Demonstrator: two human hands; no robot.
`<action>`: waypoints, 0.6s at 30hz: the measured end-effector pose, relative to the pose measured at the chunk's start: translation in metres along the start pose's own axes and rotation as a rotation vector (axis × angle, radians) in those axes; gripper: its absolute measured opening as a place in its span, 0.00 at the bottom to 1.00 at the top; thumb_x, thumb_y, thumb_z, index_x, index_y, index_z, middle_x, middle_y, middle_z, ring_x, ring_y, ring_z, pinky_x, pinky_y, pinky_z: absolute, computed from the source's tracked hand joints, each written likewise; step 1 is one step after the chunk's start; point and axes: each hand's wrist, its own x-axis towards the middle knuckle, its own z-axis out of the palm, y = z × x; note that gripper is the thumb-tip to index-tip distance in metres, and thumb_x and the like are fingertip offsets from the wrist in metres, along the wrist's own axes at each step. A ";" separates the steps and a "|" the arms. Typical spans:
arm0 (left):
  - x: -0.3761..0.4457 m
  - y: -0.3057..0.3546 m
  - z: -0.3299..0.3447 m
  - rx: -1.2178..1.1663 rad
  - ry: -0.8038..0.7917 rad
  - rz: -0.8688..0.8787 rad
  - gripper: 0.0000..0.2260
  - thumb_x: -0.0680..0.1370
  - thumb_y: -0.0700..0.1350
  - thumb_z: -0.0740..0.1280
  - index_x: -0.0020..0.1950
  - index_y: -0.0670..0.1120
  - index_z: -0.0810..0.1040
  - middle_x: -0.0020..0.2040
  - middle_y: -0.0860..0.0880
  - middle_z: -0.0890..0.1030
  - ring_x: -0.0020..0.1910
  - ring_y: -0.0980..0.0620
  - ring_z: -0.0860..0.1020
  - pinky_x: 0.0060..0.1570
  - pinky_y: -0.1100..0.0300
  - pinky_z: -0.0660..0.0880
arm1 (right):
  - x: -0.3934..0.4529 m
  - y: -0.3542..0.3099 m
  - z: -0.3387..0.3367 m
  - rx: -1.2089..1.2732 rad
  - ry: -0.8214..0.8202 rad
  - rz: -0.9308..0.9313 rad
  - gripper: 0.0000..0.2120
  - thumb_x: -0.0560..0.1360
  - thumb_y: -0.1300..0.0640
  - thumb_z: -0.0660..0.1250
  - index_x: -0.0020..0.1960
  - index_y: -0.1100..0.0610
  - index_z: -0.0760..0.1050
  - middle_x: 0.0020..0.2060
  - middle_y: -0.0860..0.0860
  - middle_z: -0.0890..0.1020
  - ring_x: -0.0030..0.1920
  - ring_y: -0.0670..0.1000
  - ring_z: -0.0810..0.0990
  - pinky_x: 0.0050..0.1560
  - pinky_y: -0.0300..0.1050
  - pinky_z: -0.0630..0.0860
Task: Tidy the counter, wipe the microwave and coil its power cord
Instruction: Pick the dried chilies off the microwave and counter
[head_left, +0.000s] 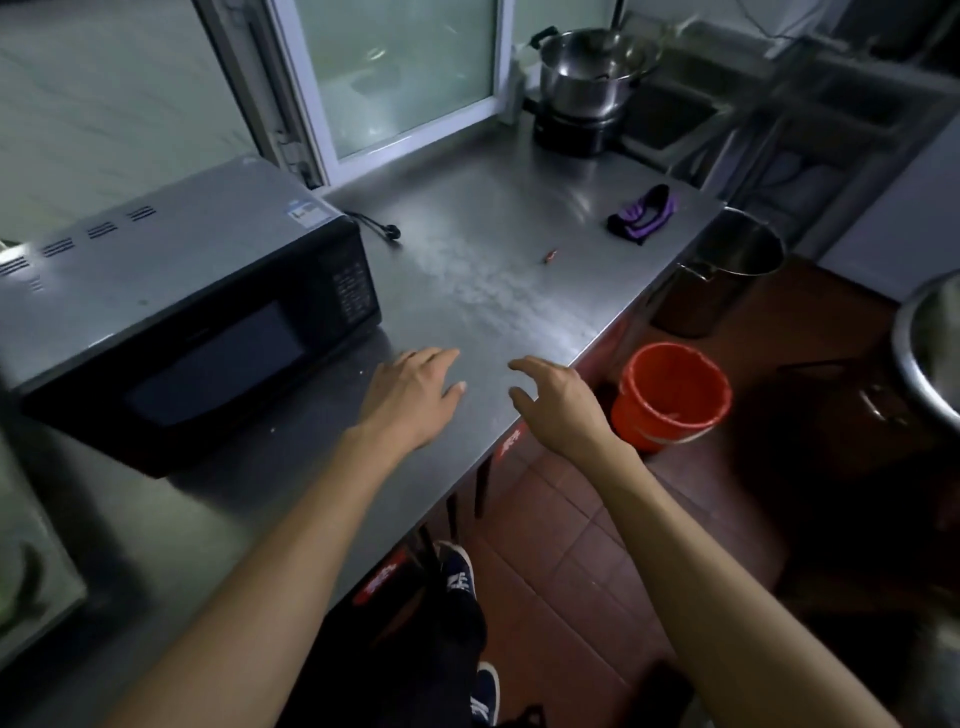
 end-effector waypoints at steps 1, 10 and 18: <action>0.010 0.005 0.004 -0.004 -0.005 0.012 0.23 0.82 0.55 0.60 0.76 0.50 0.67 0.74 0.49 0.71 0.71 0.46 0.69 0.67 0.48 0.68 | 0.005 0.008 -0.002 0.002 0.006 0.023 0.18 0.79 0.54 0.66 0.69 0.53 0.75 0.67 0.48 0.77 0.61 0.54 0.79 0.62 0.54 0.75; 0.123 0.017 0.044 -0.074 -0.065 0.059 0.22 0.82 0.55 0.60 0.75 0.50 0.68 0.73 0.50 0.72 0.69 0.46 0.71 0.64 0.49 0.70 | 0.089 0.069 -0.009 -0.025 0.012 0.072 0.17 0.78 0.57 0.66 0.67 0.54 0.76 0.65 0.49 0.79 0.56 0.55 0.81 0.57 0.50 0.76; 0.211 0.013 0.051 -0.115 -0.113 0.049 0.22 0.82 0.55 0.59 0.76 0.49 0.67 0.73 0.49 0.72 0.70 0.46 0.70 0.65 0.47 0.69 | 0.167 0.102 -0.016 -0.056 -0.002 0.093 0.16 0.79 0.58 0.66 0.67 0.55 0.77 0.65 0.50 0.79 0.65 0.54 0.76 0.64 0.51 0.74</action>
